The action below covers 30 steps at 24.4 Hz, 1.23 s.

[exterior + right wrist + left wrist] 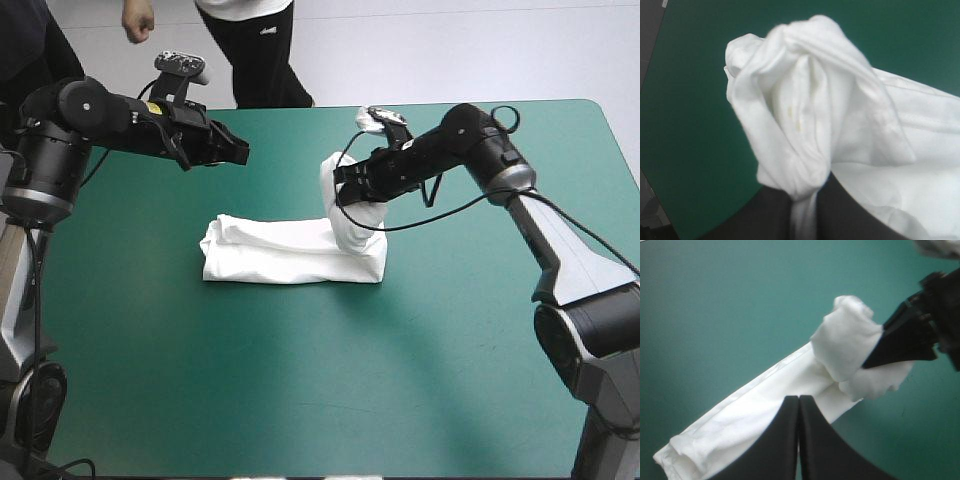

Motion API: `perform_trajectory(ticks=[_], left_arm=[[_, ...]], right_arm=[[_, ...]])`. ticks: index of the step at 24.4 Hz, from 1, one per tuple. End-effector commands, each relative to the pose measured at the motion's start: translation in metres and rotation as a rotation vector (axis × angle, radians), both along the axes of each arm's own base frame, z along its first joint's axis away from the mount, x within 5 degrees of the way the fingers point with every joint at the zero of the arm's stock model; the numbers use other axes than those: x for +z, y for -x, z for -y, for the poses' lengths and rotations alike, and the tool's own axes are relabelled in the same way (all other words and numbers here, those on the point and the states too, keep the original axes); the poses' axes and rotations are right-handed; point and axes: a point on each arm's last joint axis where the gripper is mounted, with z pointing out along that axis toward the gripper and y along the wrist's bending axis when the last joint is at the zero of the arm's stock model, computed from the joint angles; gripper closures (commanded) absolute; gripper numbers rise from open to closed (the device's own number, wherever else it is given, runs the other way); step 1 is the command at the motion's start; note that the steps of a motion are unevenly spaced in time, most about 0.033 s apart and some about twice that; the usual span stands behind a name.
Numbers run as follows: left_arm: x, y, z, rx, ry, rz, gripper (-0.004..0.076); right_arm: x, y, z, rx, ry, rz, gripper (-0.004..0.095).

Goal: Fold the cloth

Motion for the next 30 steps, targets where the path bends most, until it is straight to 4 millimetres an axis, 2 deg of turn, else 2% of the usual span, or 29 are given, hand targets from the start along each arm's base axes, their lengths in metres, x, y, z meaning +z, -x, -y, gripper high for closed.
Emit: perform_trajectory(ticks=[1,5,9,15,18,19,20,21,22,23,24,25,27,29,30], left_arm=[[0.030,0.031,-0.002,-0.014,0.057,0.046,0.0733],[0.032,0.041,-0.004,-0.011,0.052,0.051,0.0733],[0.025,0.046,-0.006,-0.002,0.031,0.033,0.0733],[0.018,0.054,-0.010,0.007,0.008,0.010,0.0733],[0.019,0.057,-0.010,0.007,0.009,0.014,0.0733],[0.019,0.057,-0.010,0.007,0.009,0.016,0.0733],[0.020,0.058,-0.010,0.007,0.010,0.018,0.0733],[0.022,0.060,-0.011,0.007,0.011,0.024,0.0733],[0.022,0.061,-0.011,0.007,0.011,0.026,0.0733],[0.024,0.063,-0.011,0.007,0.012,0.032,0.0733],[0.025,0.064,-0.012,0.007,0.013,0.035,0.0733],[0.026,0.066,-0.012,0.007,0.014,0.041,0.0733],[0.029,0.069,-0.013,0.009,0.011,0.051,0.0733],[0.031,0.073,-0.014,0.010,0.011,0.062,0.0733],[0.033,0.076,-0.014,0.010,0.012,0.069,0.0733]], right_arm=[[0.034,0.002,-0.023,0.019,-0.109,0.090,0.0917],[0.032,-0.006,-0.050,0.063,-0.126,0.090,0.0917],[0.027,-0.009,-0.074,0.103,-0.141,0.093,0.0917],[0.014,-0.003,-0.099,0.201,-0.172,0.067,0.0907],[0.007,0.001,-0.106,0.257,-0.195,0.011,0.0828],[0.002,0.002,-0.109,0.276,-0.193,-0.012,0.0752],[0.001,0.002,-0.110,0.279,-0.192,-0.012,0.0700],[0.001,0.002,-0.110,0.282,-0.206,-0.014,0.0593],[0.001,0.002,-0.110,0.290,-0.206,-0.004,0.0530],[0.001,0.002,-0.111,0.297,-0.206,0.018,0.0408],[0.002,0.001,-0.111,0.288,-0.209,0.028,0.0363],[0.002,-0.001,-0.110,0.290,-0.209,0.050,0.0326],[0.006,-0.002,-0.104,0.313,-0.190,0.071,0.0326],[0.016,-0.012,-0.085,0.260,-0.151,0.120,0.0326],[0.029,-0.020,-0.065,0.192,-0.126,0.150,0.0325]])
